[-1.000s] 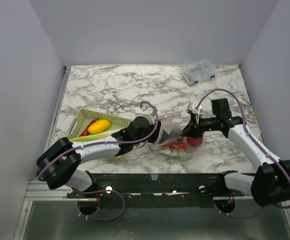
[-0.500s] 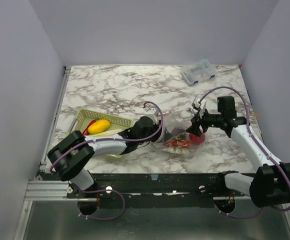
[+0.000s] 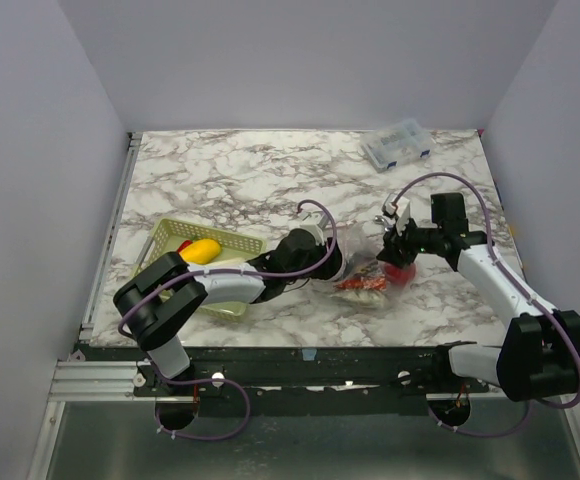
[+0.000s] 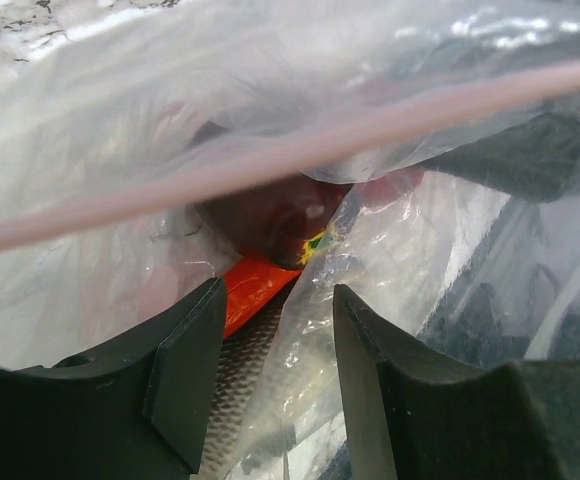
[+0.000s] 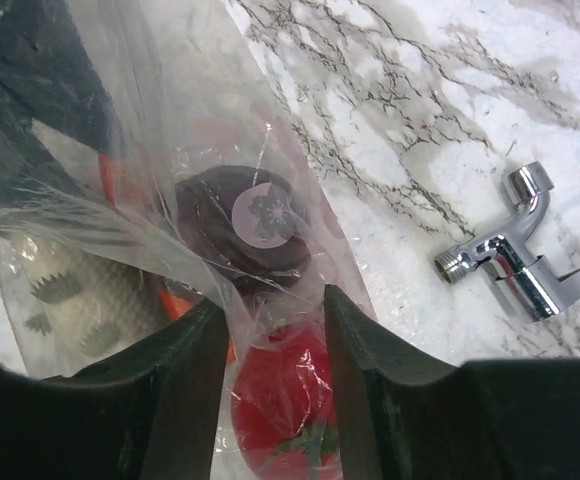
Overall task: Open the zip-top bag and remove the fake food
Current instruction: Pick up the fake fruit from the zipper food storage bag.
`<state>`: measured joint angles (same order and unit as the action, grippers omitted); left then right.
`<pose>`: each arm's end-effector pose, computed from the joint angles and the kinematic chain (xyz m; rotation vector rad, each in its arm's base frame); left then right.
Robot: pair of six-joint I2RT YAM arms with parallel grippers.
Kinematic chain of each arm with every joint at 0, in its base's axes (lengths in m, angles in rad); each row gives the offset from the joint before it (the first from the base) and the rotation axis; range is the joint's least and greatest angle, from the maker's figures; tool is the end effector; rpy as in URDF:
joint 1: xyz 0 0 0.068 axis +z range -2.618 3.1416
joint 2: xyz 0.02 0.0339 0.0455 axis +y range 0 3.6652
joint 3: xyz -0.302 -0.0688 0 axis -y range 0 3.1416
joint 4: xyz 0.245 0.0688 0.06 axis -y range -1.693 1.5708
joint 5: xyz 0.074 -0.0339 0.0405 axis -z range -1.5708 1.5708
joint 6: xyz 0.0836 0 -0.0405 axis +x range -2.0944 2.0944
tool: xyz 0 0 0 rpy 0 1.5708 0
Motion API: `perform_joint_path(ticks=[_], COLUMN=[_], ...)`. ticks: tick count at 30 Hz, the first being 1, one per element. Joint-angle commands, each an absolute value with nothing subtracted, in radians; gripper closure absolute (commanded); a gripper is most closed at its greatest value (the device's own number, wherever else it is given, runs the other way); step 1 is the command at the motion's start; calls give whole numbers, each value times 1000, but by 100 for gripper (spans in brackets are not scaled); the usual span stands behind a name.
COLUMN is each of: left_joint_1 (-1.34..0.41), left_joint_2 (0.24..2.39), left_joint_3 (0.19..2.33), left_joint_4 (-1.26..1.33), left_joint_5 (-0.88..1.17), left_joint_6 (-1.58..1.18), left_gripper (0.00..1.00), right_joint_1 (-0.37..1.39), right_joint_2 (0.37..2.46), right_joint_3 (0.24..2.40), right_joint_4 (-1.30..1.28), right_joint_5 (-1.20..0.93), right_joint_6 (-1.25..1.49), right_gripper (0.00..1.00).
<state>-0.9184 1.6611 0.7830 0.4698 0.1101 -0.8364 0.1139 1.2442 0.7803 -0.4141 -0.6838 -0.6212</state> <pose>0.2319 -0.3187 0.2017 0.1697 2.1936 -1.1884 0.2500 0.0818 0.2368 -1.0799 1.9990 0.5722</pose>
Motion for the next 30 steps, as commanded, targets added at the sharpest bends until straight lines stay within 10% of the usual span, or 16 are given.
perform_joint_path(ticks=[1,4,7,16,21,30], left_joint_1=[-925,-925,-925,-925,-925,-927], left_joint_2=[1672,1663,1652,1670,1695,1740], left_joint_3=[818,817,816,853,879,931], left_joint_4=[470,443,421,368,366,271], left_joint_5=[103,71,48,48,79,40], left_joint_6=[-841,-840,-835,-791,-772,-754], left_gripper=[51,52,54,57,56,56], right_joint_1=[109,105,62,-26,-22,0], right_joint_2=[1229,1161,1106,1139,1193,1247], right_joint_3=[799,796,790,768,759,762], right_joint_4=[-476,-481,-467,-366,-320,-335], right_joint_5=[-746,-774,-799,-610,-580,-588], right_joint_6=[-669,-682,-661,-609,-549,-554], right_gripper=[45,17,13,19,42,41])
